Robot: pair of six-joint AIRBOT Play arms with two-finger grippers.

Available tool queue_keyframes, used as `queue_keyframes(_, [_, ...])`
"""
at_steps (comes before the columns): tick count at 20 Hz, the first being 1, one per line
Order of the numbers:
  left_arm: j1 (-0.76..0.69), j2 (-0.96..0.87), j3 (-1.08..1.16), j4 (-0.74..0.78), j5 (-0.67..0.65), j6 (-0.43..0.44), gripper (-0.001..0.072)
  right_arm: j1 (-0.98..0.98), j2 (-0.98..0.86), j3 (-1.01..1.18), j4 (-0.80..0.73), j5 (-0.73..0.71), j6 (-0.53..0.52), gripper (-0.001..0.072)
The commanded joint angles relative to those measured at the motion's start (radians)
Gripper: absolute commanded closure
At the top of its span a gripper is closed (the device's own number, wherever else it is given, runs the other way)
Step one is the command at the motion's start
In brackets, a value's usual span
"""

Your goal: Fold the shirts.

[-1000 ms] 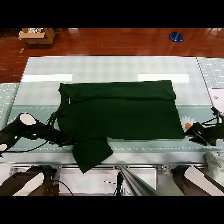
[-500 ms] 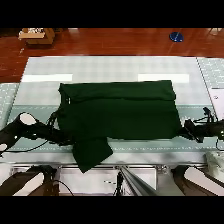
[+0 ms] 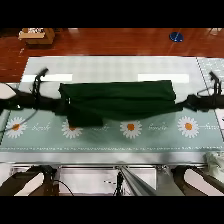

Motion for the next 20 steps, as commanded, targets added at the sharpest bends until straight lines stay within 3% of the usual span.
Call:
queue_keyframes(1, [0.0,-0.026,0.142,0.001,0.142,-0.005,0.068,0.106,-0.038,0.123,0.033,-0.192,0.051,0.0686])
queue_keyframes(10, [0.02,-0.432,0.326,0.0,0.169,-0.003,0.0679,0.193,-0.378,0.352,0.043,-0.457,0.156,0.0686])
queue_keyframes(20, [0.029,-0.759,0.607,-0.001,0.085,-0.004,0.0679,0.237,-0.521,0.388,0.018,-0.473,0.151,0.0686])
